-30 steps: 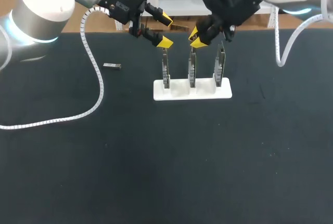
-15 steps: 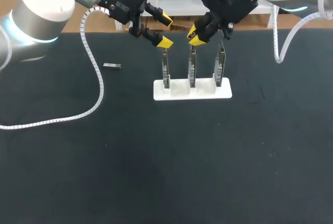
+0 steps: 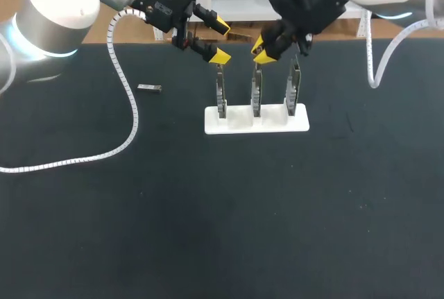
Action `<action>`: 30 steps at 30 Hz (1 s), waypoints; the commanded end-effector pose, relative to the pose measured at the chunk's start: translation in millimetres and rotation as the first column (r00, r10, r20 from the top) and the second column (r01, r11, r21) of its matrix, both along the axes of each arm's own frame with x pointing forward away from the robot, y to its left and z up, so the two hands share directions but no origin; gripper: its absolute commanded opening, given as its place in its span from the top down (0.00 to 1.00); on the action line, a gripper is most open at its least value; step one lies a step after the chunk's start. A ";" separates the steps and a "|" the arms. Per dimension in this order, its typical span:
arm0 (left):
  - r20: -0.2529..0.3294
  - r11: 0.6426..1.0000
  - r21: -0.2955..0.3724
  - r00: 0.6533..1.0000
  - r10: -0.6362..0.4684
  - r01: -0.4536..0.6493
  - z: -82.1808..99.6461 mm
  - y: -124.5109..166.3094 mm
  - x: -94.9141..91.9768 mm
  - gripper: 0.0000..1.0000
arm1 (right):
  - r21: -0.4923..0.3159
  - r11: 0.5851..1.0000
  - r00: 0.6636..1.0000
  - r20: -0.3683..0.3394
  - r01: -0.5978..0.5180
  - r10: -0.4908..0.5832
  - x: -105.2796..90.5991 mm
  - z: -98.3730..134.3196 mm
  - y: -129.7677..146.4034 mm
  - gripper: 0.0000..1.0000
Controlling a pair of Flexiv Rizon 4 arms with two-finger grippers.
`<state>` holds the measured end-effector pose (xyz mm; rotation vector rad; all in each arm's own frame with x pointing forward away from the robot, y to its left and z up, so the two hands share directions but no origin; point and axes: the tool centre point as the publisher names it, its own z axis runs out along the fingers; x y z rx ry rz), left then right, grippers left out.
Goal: Pick up the optical module with the left hand, and insert it into the network port with the right hand.
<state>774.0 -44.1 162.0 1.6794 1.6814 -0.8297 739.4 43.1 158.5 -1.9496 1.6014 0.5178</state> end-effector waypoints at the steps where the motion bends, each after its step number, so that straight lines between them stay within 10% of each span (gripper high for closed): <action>1: 0.000 1.000 0.003 1.000 0.001 -0.001 0.4 -0.2 -0.4 0.00 | 0.009 1.000 1.000 0.003 -0.010 0.010 2.1 -1.0 0.2 1.00; 30: 0.000 1.000 0.003 1.000 0.001 -0.001 0.4 -0.2 -0.4 0.00 | 0.012 1.000 0.999 0.031 -0.026 0.026 1.8 -2.4 0.8 1.00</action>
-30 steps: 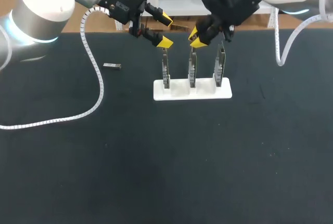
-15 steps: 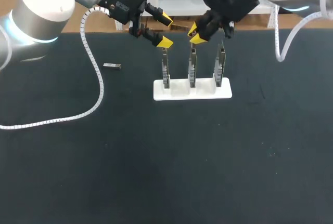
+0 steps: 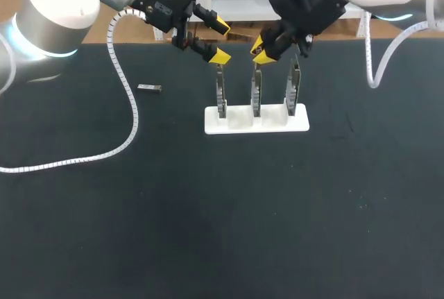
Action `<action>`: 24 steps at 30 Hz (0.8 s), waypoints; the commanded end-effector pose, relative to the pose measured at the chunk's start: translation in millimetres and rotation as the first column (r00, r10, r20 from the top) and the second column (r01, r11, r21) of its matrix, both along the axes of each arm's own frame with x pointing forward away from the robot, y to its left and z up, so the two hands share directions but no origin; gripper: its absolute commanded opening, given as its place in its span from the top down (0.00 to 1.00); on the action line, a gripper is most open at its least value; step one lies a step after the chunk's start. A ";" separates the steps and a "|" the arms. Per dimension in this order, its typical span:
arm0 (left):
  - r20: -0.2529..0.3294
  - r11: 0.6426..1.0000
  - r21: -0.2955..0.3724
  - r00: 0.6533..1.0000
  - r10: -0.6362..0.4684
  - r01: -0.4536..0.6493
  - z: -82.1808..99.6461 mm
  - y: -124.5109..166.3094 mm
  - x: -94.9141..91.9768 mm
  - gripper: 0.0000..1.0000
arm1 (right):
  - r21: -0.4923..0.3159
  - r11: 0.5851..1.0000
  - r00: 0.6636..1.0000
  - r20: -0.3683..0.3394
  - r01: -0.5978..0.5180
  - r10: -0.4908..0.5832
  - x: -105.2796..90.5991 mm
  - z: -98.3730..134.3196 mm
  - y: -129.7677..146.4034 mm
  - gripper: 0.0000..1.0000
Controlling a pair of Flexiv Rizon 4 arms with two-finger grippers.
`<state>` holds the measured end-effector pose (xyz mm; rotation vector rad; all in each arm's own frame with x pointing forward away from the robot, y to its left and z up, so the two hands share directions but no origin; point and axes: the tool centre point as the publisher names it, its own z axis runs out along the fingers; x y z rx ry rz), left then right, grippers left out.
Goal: Pick up the optical module with the left hand, and insert it into the network port with the right hand.
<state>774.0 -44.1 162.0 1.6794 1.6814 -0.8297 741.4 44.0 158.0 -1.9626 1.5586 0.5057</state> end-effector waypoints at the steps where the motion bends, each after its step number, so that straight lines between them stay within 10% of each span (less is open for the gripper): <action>1: 0.000 1.000 0.003 1.000 0.001 -0.001 0.4 -0.2 -0.4 0.00 | 0.006 1.000 1.000 0.011 -0.006 0.006 -0.8 -2.1 -0.2 1.00; 24: 0.000 1.000 0.003 1.000 0.001 -0.001 0.4 -0.2 -0.4 0.00 | 0.025 1.000 1.000 0.025 -0.019 0.019 -3.9 -10.5 0.3 1.00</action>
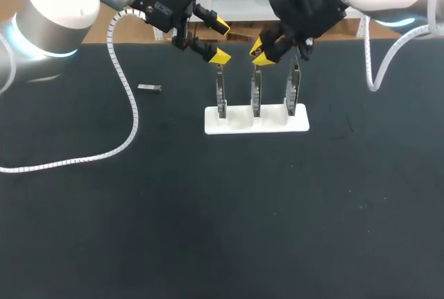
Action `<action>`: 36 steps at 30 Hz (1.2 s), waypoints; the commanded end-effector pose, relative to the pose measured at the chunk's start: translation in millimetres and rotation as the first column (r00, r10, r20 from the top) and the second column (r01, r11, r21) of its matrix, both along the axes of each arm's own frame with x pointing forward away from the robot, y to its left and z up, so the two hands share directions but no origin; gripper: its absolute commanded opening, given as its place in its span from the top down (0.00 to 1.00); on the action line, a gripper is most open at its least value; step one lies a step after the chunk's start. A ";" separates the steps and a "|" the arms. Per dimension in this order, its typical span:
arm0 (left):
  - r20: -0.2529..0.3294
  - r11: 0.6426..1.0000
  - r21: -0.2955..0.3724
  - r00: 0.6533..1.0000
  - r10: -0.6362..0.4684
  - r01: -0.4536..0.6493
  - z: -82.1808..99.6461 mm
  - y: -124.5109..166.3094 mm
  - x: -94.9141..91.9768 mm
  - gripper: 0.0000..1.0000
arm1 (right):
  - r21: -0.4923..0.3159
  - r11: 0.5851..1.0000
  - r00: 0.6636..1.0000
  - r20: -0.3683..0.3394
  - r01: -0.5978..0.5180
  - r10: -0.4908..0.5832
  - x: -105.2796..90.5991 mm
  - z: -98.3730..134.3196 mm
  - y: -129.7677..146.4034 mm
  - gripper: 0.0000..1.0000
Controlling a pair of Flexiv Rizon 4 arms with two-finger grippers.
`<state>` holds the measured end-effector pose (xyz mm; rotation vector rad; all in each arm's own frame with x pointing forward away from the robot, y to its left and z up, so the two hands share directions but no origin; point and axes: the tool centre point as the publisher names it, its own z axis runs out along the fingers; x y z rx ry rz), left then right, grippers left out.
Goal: Pick up the optical module with the left hand, and insert it into the network port with the right hand.
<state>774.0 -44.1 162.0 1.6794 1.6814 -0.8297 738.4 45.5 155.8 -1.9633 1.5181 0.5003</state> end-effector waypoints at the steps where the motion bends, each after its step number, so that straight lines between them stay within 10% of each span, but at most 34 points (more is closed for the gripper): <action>1: 0.000 1.000 0.003 1.000 0.001 -0.001 0.4 -0.2 -0.4 0.00 | 0.008 1.000 1.000 0.001 -0.001 0.001 -0.7 -7.9 -1.3 1.00; 36: 0.000 1.000 0.003 1.000 0.001 -0.001 0.4 -0.2 -0.4 0.00 | 0.008 1.000 1.000 0.021 -0.014 0.013 0.8 -1.2 -2.7 1.00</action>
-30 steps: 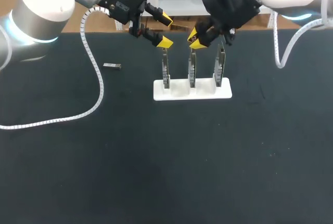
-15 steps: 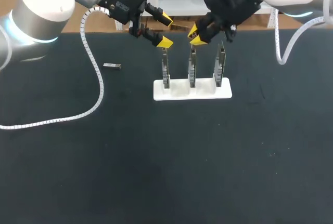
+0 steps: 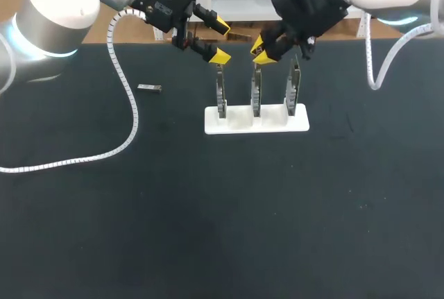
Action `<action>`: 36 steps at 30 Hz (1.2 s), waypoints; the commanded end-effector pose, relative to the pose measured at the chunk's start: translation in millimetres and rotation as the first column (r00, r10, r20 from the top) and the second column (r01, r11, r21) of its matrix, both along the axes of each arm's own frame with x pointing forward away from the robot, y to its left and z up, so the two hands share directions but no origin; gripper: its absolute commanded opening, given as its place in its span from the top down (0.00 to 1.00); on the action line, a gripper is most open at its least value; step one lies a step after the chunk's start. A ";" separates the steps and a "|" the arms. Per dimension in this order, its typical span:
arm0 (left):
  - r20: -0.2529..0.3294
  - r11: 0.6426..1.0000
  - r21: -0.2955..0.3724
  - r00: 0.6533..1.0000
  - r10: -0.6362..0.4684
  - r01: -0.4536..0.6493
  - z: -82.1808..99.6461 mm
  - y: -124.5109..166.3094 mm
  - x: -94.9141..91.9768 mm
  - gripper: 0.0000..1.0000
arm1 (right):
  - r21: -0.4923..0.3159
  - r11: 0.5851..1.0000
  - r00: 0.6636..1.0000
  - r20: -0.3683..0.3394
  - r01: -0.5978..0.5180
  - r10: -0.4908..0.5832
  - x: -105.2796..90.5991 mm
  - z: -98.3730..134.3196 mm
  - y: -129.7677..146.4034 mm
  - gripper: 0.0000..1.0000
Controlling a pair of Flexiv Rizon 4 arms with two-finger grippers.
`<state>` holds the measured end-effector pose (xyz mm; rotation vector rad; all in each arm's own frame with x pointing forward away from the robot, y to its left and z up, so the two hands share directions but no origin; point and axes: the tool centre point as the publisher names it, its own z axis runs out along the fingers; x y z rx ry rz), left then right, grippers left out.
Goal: Pick up the optical module with the left hand, and insert it into the network port with the right hand.
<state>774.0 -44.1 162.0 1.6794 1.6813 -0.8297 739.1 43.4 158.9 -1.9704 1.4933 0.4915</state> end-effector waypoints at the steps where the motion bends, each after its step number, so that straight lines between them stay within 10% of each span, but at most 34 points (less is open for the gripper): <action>1: 0.000 1.000 0.003 1.000 0.001 -0.001 0.4 -0.2 -0.4 0.00 | 0.003 1.000 1.000 0.005 0.000 0.000 -0.2 -4.0 -1.0 1.00; 36: 0.000 1.000 0.003 1.000 0.001 -0.001 0.4 -0.2 -0.4 0.00 | 0.058 0.998 0.999 -0.031 0.017 -0.015 -4.8 -17.0 -3.2 1.00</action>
